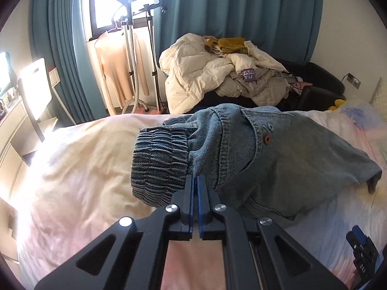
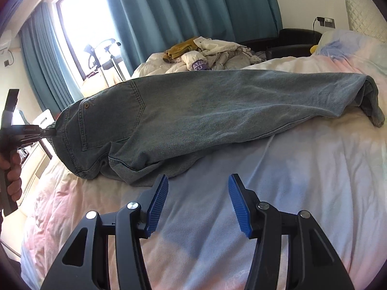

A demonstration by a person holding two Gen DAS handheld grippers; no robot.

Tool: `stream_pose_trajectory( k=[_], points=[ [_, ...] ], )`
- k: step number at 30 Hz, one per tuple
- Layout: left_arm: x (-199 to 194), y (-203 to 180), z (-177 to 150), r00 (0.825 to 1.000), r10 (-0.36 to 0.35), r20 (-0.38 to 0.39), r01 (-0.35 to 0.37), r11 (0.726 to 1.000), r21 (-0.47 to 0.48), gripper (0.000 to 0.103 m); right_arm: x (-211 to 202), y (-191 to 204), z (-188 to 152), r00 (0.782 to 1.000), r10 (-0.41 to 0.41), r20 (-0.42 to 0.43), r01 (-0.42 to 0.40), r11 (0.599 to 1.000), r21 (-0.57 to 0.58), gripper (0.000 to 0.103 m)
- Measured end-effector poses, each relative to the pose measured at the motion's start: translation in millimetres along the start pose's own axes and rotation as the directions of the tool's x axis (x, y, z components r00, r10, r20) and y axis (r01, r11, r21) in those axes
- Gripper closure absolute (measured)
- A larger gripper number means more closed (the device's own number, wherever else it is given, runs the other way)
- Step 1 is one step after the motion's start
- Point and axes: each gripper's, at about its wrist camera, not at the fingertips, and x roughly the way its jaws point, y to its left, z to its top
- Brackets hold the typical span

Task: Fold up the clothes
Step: 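Close the left tool on the elastic waistband of the jeans, then lift the waistband with the left tool and pull it to straighten the jeans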

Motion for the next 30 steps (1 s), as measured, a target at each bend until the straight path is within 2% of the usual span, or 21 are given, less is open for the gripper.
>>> stream_pose_trajectory(
  k=[3, 7, 11, 14, 18, 21, 25, 27, 30],
  points=[
    [-14, -12, -29, 0.999, -0.017, -0.028, 0.017, 1.0, 0.014, 0.101, -11, 3, 2, 1.0, 0.005, 0.024, -0.005, 1.0, -0.013, 0.051],
    [-13, -22, -72, 0.995, -0.042, -0.089, 0.041, 0.999, -0.013, 0.103, -21, 4, 3, 0.999, 0.009, 0.041, -0.008, 1.0, -0.021, 0.051],
    [-1, -17, -107, 0.984, -0.053, -0.168, 0.038, 0.995, -0.091, 0.103, -24, 1, 3, 0.999, 0.014, 0.04, -0.013, 1.0, -0.009, 0.051],
    [4, -5, -118, 0.974, -0.096, -0.204, 0.063, 0.985, -0.164, 0.103, -21, -2, 2, 1.0, 0.017, 0.026, -0.017, 1.0, -0.001, 0.051],
    [-3, 13, -124, 0.964, -0.181, -0.195, 0.12, 0.949, -0.29, 0.103, -18, -5, 0, 1.0, 0.029, 0.013, -0.029, 1.0, 0.012, 0.051],
    [-6, 25, -131, 0.95, -0.261, -0.172, 0.178, 0.904, -0.389, 0.096, -15, -6, 1, 0.999, 0.036, 0.007, -0.036, 0.999, 0.021, 0.051],
    [-14, 33, -140, 0.941, -0.319, -0.11, 0.234, 0.852, -0.469, 0.095, -13, -7, -1, 0.999, 0.043, -0.008, -0.042, 0.998, 0.038, 0.051],
    [-15, 34, -138, 0.944, -0.312, -0.108, 0.227, 0.85, -0.474, 0.093, -14, -9, -2, 0.999, 0.045, -0.009, -0.044, 0.998, 0.048, 0.051],
    [-22, 36, -136, 0.955, -0.286, -0.072, 0.223, 0.859, -0.461, 0.082, -13, -11, -2, 0.997, 0.073, -0.016, -0.071, 0.995, 0.063, 0.051]
  ],
)
